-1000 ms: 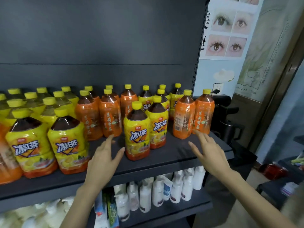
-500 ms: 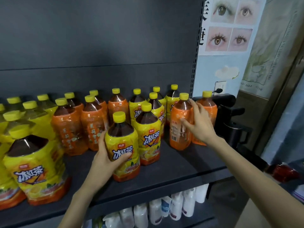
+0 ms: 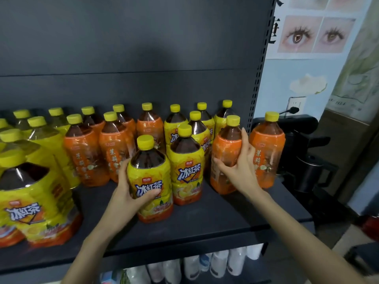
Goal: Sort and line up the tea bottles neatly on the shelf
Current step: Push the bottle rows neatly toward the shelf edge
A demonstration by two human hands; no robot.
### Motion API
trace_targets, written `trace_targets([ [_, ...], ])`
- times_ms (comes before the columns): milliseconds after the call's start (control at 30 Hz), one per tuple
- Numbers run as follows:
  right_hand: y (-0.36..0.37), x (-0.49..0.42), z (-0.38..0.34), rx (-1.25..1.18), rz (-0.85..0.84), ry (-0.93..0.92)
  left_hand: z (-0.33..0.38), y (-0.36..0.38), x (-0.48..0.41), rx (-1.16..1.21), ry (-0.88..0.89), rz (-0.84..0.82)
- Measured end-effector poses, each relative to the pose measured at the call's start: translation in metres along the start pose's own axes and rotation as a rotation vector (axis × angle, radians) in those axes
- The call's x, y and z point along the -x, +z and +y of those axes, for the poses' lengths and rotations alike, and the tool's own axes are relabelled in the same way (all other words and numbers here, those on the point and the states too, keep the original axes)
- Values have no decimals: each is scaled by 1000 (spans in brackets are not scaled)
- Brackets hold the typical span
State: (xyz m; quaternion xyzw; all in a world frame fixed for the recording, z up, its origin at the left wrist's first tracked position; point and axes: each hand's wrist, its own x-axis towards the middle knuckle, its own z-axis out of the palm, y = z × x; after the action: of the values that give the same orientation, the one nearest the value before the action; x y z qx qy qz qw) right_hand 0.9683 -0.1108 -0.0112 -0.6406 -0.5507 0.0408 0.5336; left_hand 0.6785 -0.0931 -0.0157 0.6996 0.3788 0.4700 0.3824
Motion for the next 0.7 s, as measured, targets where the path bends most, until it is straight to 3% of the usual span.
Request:
trace_targets([
  [700,-47,33,-24,-197,-54,38,-4,54,-20,-155,17,191],
])
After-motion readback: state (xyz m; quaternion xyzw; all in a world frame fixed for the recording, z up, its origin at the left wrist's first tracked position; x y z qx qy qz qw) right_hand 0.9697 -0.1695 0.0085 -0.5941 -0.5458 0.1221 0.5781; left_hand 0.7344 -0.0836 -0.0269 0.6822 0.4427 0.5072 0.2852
